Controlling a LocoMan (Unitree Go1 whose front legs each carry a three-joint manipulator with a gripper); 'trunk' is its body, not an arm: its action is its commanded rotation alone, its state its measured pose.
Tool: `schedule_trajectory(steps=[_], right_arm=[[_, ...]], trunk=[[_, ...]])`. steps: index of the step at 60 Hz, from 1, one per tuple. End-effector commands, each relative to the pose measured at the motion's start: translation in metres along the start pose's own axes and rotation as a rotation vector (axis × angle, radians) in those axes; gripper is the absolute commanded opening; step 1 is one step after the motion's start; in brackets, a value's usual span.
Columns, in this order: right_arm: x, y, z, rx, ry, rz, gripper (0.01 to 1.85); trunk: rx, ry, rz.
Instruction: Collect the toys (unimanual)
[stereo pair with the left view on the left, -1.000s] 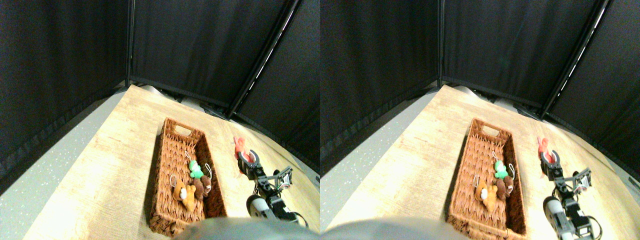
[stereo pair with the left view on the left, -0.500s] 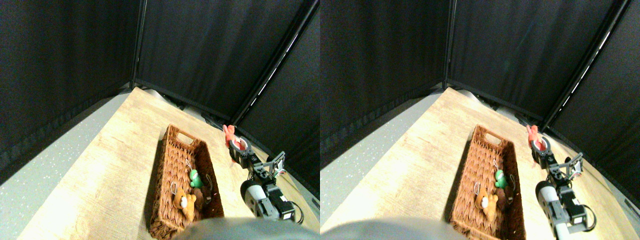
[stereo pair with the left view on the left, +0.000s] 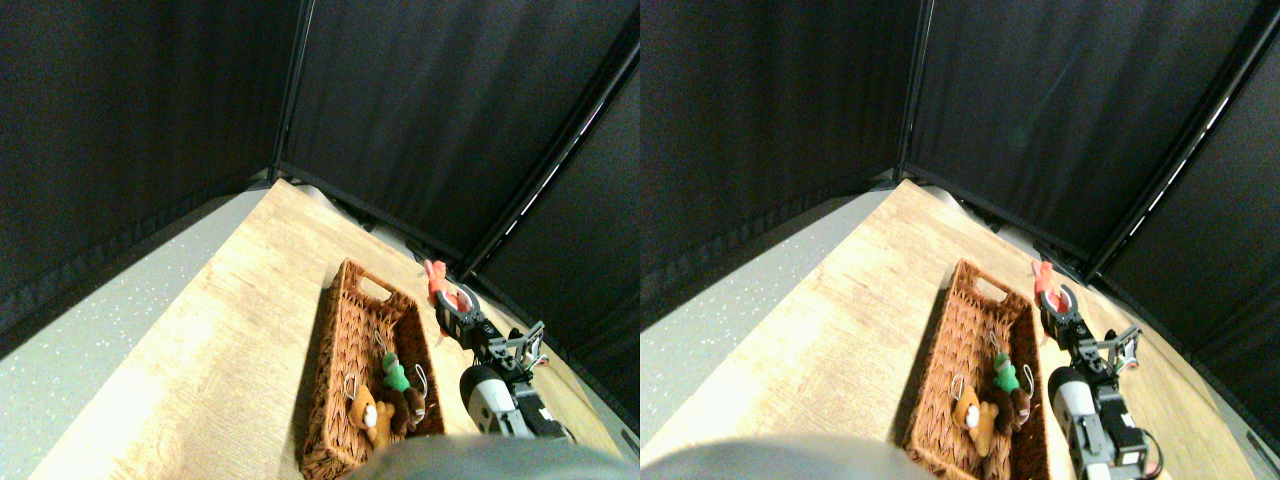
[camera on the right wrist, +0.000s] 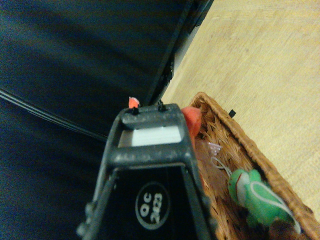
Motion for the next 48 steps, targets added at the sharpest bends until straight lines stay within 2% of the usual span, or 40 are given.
schedule_trajectory(steps=[1,17,22,26,29,34,35,38,43,48], right_arm=[[0.000,0.005,-0.002,0.020,-0.004,0.024,0.06],[0.004,0.004,-0.007,0.000,-0.011,0.017,0.06],[0.003,0.004,-0.007,0.013,-0.037,0.004,0.06],[0.004,0.004,-0.006,0.059,-0.004,0.009,0.06],[0.004,0.005,-0.006,0.064,-0.007,0.003,0.14],[0.004,0.006,-0.003,0.055,-0.012,-0.024,0.57],[0.004,0.006,-0.003,0.055,-0.012,-0.024,0.57],[0.003,0.006,-0.001,0.035,-0.019,-0.033,0.78],[0.003,0.007,0.004,0.017,-0.033,-0.024,0.88],[0.003,0.007,0.009,-0.011,-0.058,-0.003,0.89]], trunk=[[-0.005,0.007,0.019],[-0.006,0.009,0.019],[-0.005,0.009,0.019],[-0.004,0.010,0.019],[-0.004,0.010,0.019],[-0.004,0.010,0.019],[0.001,0.010,0.016],[0.001,0.010,0.016],[0.001,0.009,0.013],[0.001,0.009,0.013]])
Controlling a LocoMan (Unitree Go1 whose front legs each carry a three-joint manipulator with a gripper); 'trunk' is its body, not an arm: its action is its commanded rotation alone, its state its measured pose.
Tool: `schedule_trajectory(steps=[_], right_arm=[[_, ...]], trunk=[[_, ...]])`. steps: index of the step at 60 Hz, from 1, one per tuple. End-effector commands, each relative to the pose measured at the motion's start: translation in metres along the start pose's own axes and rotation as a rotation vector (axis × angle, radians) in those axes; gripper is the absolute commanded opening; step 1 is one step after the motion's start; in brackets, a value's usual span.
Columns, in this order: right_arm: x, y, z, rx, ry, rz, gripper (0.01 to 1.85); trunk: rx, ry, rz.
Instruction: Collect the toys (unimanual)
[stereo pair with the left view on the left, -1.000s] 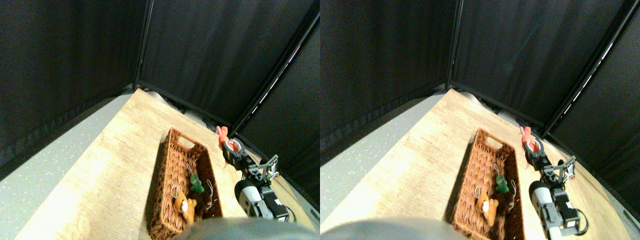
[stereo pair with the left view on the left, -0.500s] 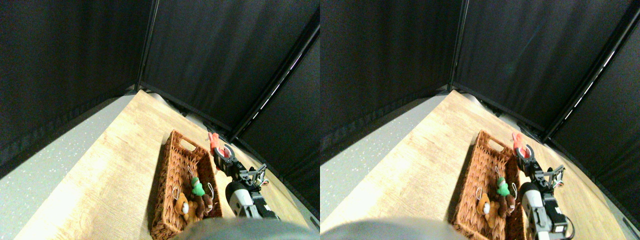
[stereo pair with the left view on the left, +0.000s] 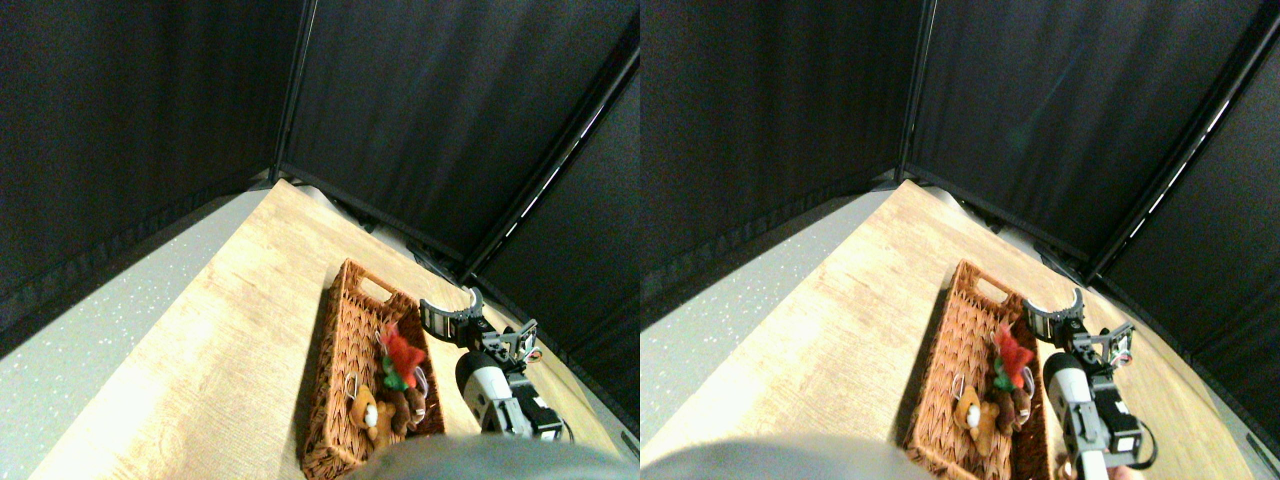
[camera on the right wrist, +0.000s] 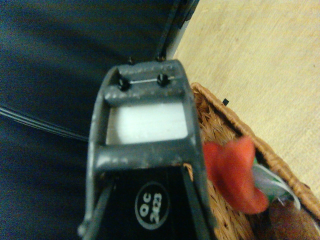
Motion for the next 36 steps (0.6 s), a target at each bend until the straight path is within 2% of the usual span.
schedule_trajectory(steps=[1,7,11,14,23,28,36], right_arm=[[0.000,0.006,0.009,-0.041,-0.057,0.053,0.89],[0.001,0.004,0.023,-0.038,-0.085,0.065,0.90],[0.001,0.000,0.036,-0.035,-0.143,0.066,0.79],[0.001,-0.003,0.044,-0.078,-0.163,0.075,0.74],[-0.002,-0.018,0.069,-0.053,-0.214,0.095,0.60],[-0.013,-0.028,0.080,-0.086,-0.269,0.091,0.60],[-0.028,-0.043,0.086,-0.108,-0.303,0.077,0.63]], trunk=[[0.001,0.008,0.013],[0.017,0.011,0.001],[0.029,0.013,-0.008],[0.037,0.015,-0.013],[0.064,0.028,-0.039],[0.083,0.039,-0.057],[0.117,0.053,-0.085]])
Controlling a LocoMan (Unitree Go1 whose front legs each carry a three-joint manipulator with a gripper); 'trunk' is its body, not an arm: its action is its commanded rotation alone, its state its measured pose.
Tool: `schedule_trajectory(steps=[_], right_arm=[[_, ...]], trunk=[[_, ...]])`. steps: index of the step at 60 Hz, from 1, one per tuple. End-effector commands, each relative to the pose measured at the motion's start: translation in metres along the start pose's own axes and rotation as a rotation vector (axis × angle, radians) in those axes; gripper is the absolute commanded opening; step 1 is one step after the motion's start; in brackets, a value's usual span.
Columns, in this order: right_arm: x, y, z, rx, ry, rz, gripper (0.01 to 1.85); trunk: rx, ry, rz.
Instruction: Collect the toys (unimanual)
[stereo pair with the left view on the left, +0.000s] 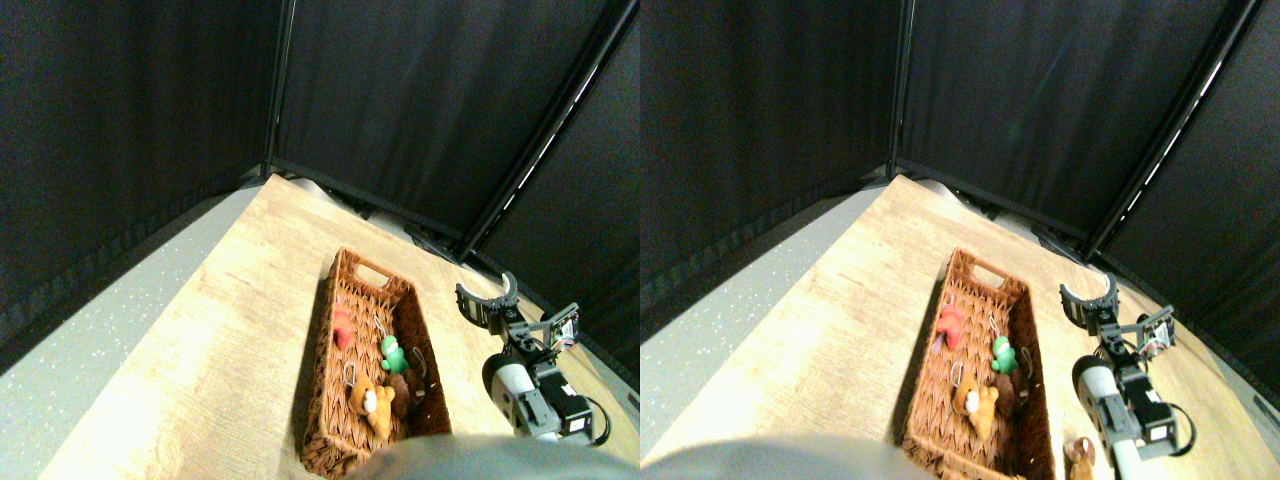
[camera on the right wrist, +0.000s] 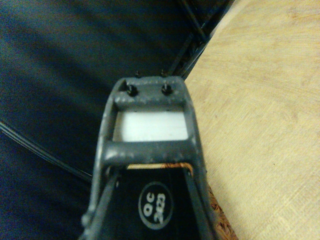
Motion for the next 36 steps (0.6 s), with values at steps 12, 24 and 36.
schedule_trajectory(steps=[12,24,36], right_arm=[[-0.039,-0.041,0.036,0.052,-0.111,-0.038,0.76],[-0.059,-0.066,0.036,0.100,-0.175,-0.076,0.82],[-0.073,-0.081,0.032,0.125,-0.177,-0.107,0.98]], trunk=[[0.080,0.040,-0.074],[0.115,0.051,-0.105],[0.127,0.058,-0.119]])
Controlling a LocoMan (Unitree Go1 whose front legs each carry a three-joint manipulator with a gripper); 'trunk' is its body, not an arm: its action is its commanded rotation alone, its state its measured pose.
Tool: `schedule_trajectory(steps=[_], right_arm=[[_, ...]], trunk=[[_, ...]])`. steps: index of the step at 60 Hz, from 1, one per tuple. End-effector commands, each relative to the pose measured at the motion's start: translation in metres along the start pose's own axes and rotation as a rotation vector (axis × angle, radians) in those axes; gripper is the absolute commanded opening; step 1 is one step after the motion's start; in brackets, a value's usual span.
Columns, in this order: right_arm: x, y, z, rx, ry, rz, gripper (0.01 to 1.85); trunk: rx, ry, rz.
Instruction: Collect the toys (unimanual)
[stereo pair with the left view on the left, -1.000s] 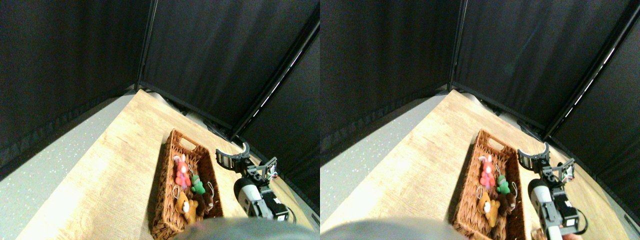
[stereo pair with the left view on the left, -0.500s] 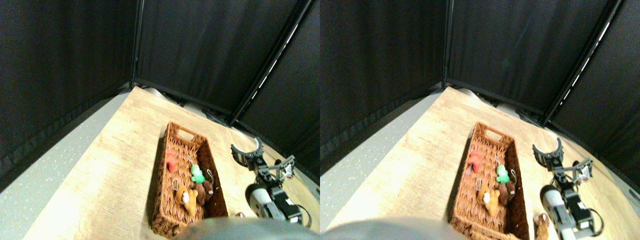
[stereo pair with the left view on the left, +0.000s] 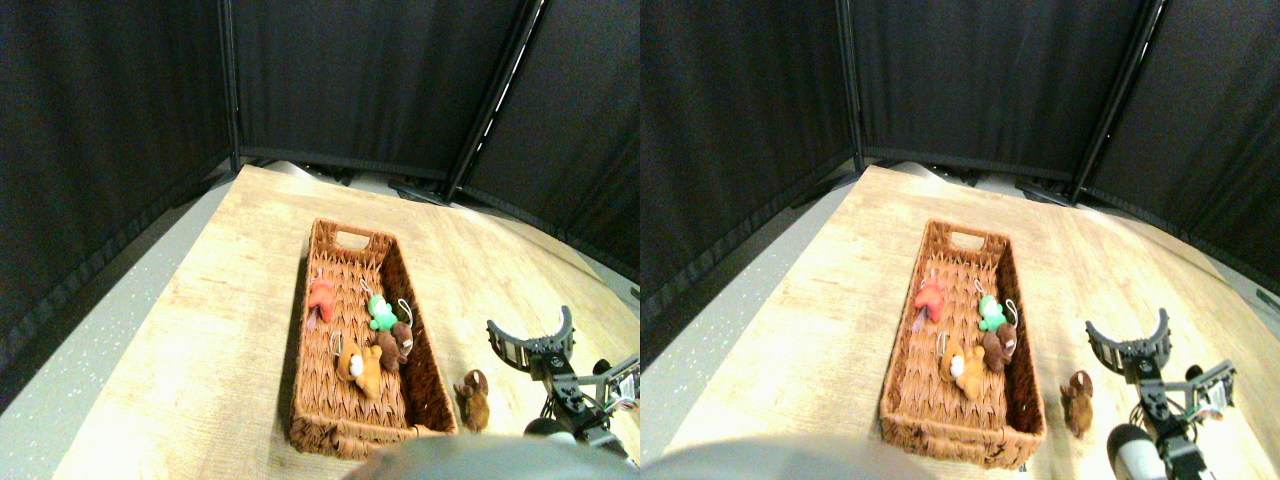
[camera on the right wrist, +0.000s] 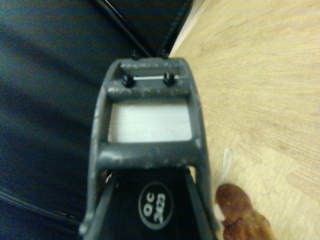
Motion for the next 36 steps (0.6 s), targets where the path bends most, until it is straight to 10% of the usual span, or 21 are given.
schedule_trajectory(steps=[1,36], right_arm=[[-0.004,0.009,0.000,0.038,-0.019,0.047,0.98],[-0.012,-0.038,-0.039,0.225,0.079,-0.119,0.88]], trunk=[[-0.017,0.002,-0.010],[-0.058,0.008,0.023]])
